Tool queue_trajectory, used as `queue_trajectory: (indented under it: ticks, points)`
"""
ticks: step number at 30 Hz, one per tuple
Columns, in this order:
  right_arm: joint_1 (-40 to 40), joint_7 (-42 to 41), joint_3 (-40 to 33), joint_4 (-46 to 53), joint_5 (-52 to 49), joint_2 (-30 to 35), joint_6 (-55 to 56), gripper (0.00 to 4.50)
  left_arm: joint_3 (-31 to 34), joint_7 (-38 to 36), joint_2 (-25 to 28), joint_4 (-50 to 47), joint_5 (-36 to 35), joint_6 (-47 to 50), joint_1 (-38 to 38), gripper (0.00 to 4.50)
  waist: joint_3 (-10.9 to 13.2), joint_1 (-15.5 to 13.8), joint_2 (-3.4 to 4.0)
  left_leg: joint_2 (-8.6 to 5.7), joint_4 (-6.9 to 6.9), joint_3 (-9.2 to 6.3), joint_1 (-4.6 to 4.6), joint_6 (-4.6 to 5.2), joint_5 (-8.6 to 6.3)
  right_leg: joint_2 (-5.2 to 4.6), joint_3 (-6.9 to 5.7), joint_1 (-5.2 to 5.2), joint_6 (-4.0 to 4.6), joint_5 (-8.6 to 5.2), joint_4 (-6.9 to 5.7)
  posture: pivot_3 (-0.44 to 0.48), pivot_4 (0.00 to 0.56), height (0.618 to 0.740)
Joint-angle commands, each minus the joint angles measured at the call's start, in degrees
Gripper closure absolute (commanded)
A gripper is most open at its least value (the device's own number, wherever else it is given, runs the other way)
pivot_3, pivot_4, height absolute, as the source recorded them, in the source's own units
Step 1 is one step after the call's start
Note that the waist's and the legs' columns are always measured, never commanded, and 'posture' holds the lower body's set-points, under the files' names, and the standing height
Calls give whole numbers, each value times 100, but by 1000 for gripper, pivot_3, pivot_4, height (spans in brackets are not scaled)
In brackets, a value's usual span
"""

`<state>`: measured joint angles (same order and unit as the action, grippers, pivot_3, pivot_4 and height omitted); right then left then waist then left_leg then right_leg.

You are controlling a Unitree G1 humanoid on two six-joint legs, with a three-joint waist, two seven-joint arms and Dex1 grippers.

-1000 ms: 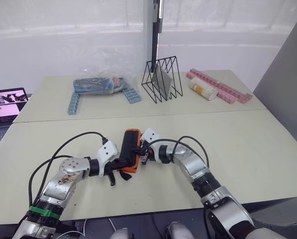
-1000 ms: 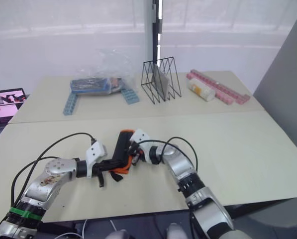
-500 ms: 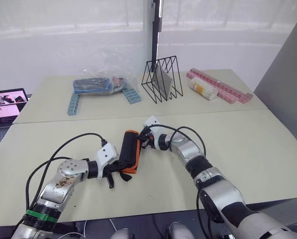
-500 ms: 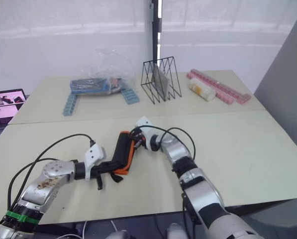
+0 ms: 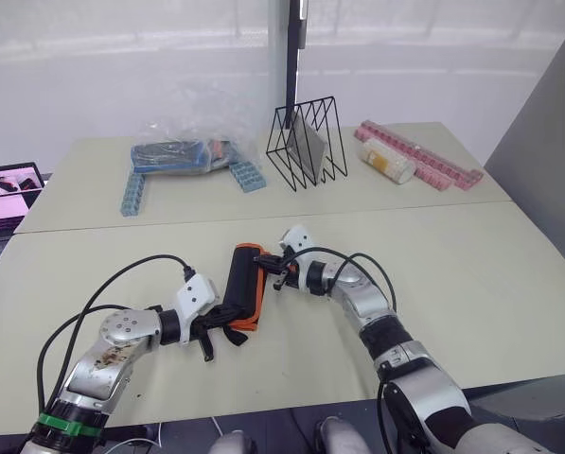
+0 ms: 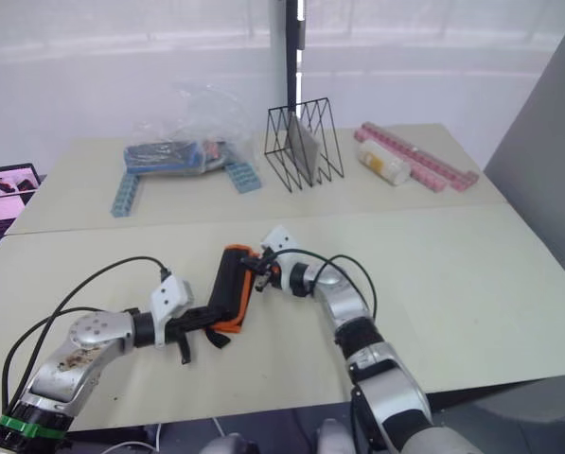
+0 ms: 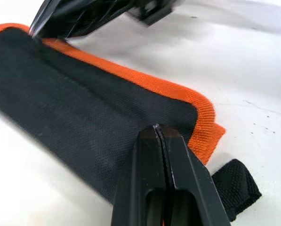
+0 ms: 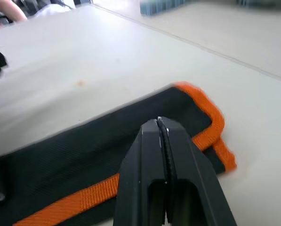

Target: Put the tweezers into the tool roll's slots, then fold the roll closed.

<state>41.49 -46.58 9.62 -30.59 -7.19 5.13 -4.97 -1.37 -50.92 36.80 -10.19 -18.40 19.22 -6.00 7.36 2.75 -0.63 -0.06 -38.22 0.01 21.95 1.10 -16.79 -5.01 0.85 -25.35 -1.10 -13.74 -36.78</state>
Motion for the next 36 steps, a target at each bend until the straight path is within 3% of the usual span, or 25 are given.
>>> queue_trajectory:
  ticks: [1, 6, 9, 10, 13, 17, 23, 24, 28, 36]
  points:
    - [-142, 11, -250, 1059, -244, 278, -262, 4500, 692, 284, 28, -499, -454, 352, 138, 4478, 2, -25, -1, 1, -13, -5, 18, -1, 1, 2, -4, -10, 0, 0, -3, 0, 150, 724]
    - [-803, -305, -625, 2630, -829, 1121, -1151, 4500, 2007, 536, 82, -1373, -1460, 983, 727, 4478, 19, -64, -12, -2, -28, -11, 26, 7, -4, -3, -14, 3, -3, 1, 9, 0, 150, 724]
    - [-1238, -487, -892, 3254, -1130, 1715, -1500, 4500, 2687, 476, 275, -1596, -1563, 1052, 1393, 4478, 28, -79, -14, -3, -42, -12, 23, 24, -14, -5, -16, 13, -4, 1, 13, 0, 150, 724]
    - [-1419, -539, -1029, 3390, -1223, 1912, -1558, 4236, 2974, 414, 300, -1565, -1597, 1037, 1689, 4494, 33, -82, -17, -4, -44, -11, 22, 26, -15, -5, -18, 15, -5, 0, 15, 0, 150, 724]
    - [-2107, -861, -1402, 3616, -1463, 2464, -1532, 3295, 3720, 141, 336, -1323, -1469, 747, 2619, 3657, 40, -77, -23, -1, -45, -3, 12, 27, -16, 6, -22, 26, -5, 0, 68, 0, 150, 724]
    - [-2837, -880, -2059, 3290, -1622, 2804, -1170, 1928, 4448, -71, 232, -953, -1468, 365, 3269, 2337, 56, -159, -39, 1, -51, -1, 0, 31, -18, 8, -22, 41, -4, -1, 70, 0, 150, 724]
    - [-3689, -888, -2829, 2676, -1594, 3192, -468, 0, 5124, -389, 245, 7, -1278, -285, 3790, 348, 70, -255, -41, -3, -59, 10, -62, 40, -23, -8, -26, 116, -5, -3, 95, 0, 150, 724]
    - [-3753, -893, -2925, 2519, -1595, 3237, -376, 0, 5200, -416, 273, 218, -1258, -369, 3808, 27, 70, -257, -42, -2, -60, 13, -65, 40, -23, -8, -25, 118, -5, -3, 95, 0, 150, 724]
    - [-3752, -847, -3128, 1865, -1506, 3359, 90, 0, 5276, -422, 362, 502, -1278, -525, 3726, 6, 70, -256, -49, -1, -63, 20, -75, 40, -23, -1, -23, 124, -6, -2, 89, 0, 150, 724]
    - [-3698, -850, -3075, 1631, -1490, 3396, 387, 0, 4893, -343, 541, 481, -1142, -465, 3376, 6, 69, -235, -50, 3, -61, 22, -76, 40, -23, 2, -15, 122, -8, 0, 82, 0, 150, 724]
